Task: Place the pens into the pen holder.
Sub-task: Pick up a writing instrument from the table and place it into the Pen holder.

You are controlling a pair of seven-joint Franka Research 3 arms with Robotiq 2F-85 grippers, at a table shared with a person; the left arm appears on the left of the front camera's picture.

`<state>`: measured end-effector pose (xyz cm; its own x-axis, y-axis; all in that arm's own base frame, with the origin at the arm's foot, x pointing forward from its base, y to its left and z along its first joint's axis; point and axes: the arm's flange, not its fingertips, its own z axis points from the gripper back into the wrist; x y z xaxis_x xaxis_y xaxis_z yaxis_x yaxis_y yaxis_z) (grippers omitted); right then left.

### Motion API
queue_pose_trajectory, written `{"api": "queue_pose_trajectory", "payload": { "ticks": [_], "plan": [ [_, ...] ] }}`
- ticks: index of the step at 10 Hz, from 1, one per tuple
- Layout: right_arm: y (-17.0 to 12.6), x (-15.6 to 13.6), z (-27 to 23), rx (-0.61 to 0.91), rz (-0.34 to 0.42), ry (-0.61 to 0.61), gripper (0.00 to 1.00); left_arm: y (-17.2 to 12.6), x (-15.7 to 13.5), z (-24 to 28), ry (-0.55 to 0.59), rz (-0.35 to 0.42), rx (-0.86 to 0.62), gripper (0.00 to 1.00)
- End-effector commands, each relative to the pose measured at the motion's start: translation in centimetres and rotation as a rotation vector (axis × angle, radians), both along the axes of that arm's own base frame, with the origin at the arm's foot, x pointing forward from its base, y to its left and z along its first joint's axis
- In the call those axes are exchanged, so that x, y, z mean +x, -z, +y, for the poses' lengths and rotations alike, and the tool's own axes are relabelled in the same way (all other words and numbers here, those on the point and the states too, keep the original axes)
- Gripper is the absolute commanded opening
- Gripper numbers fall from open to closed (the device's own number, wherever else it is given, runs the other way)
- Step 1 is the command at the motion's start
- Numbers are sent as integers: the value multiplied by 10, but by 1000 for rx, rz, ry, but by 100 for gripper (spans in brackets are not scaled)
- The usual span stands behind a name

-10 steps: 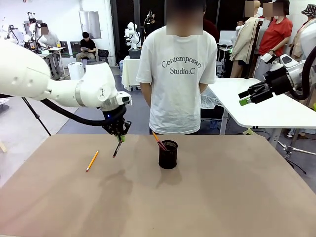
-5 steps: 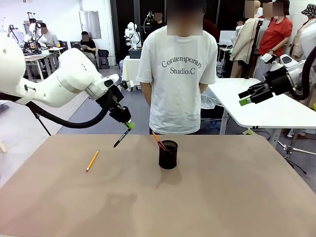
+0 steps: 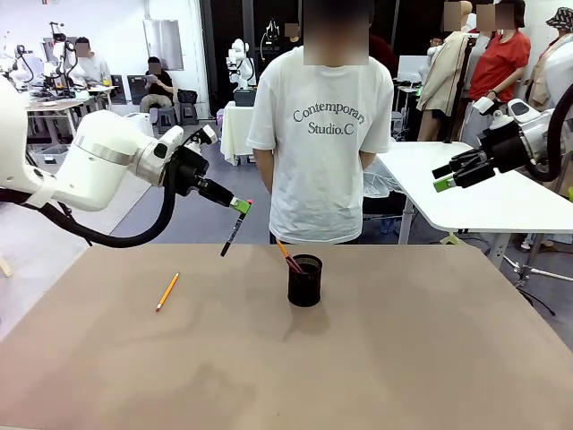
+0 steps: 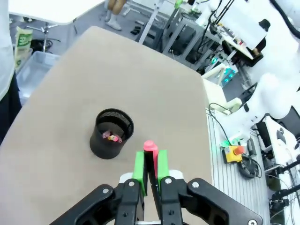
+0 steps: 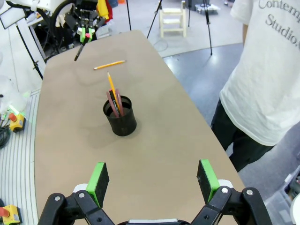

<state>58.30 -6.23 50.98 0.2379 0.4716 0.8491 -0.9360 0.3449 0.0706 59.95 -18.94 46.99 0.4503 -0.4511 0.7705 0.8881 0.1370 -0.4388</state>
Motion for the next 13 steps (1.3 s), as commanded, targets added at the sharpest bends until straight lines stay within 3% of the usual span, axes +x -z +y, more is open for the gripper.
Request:
{"api": "queue_pose_trajectory", "payload": {
  "ticks": [1,4,6,8,10,13],
  "plan": [
    [-2,1,1,-2,-4,1,100,-8,0,-8,-19,-19,64,0],
    [-2,1,1,-2,-4,1,100,-3,0,-7,-5,-18,31,0],
    [-2,1,1,-2,-4,1,100,3,37,-28,5,2,-198,0],
    [-2,1,1,-2,-4,1,100,-3,51,-52,26,-49,-301,0],
    [-2,1,1,-2,-4,1,100,-11,45,-83,48,-153,-369,0],
    [-2,1,1,-2,-4,1,100,17,55,-114,114,-280,-388,0]
  ]
}}
